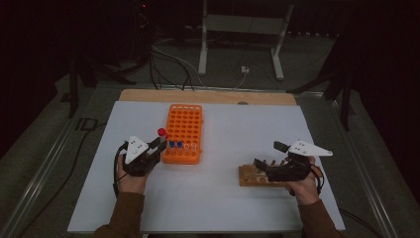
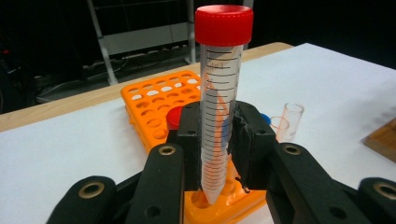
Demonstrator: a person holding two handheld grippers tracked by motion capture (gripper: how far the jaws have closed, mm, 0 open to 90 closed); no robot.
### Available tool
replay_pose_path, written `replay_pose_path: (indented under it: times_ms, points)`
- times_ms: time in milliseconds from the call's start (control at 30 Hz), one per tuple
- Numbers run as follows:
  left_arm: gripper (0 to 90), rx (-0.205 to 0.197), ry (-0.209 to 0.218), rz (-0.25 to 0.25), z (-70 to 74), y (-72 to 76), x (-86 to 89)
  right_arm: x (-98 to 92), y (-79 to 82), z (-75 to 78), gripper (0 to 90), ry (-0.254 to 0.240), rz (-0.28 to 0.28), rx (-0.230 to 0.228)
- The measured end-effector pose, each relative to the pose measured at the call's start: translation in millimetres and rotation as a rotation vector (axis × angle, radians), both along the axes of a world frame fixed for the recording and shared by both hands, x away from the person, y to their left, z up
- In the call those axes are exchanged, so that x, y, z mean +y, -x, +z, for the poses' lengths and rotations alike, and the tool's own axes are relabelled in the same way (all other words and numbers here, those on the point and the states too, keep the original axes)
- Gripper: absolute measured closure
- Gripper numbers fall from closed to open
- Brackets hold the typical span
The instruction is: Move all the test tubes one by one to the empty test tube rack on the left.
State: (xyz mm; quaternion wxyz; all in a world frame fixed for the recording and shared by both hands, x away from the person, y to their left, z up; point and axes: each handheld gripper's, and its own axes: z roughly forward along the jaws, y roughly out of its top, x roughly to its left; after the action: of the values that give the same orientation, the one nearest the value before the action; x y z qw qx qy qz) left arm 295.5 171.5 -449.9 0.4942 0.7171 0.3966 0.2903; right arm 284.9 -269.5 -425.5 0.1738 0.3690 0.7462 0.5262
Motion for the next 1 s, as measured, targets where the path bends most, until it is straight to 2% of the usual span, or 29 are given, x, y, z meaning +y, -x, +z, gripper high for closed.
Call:
replay_pose_path:
  times_ms: [167,433,667,1000]
  points:
    - [74.6,0.009,-0.009,0.019,-4.0,-4.8,-1.1,0.4,0.4,-0.2,0.0,0.000,0.000,-0.001]
    - [74.6,0.030,-0.029,0.011,-14.6,-11.7,-5.9,-0.2,0.4,-1.6,0.0,0.002,-0.001,-0.002]
    - [74.6,0.067,-0.058,0.010,-25.3,-14.0,-6.0,-1.3,1.4,-2.0,0.0,0.000,-0.001,0.001]
    - [74.6,0.127,-0.133,0.001,-38.7,-13.7,-7.2,-3.5,1.9,-2.7,0.0,0.002,-0.003,0.002]
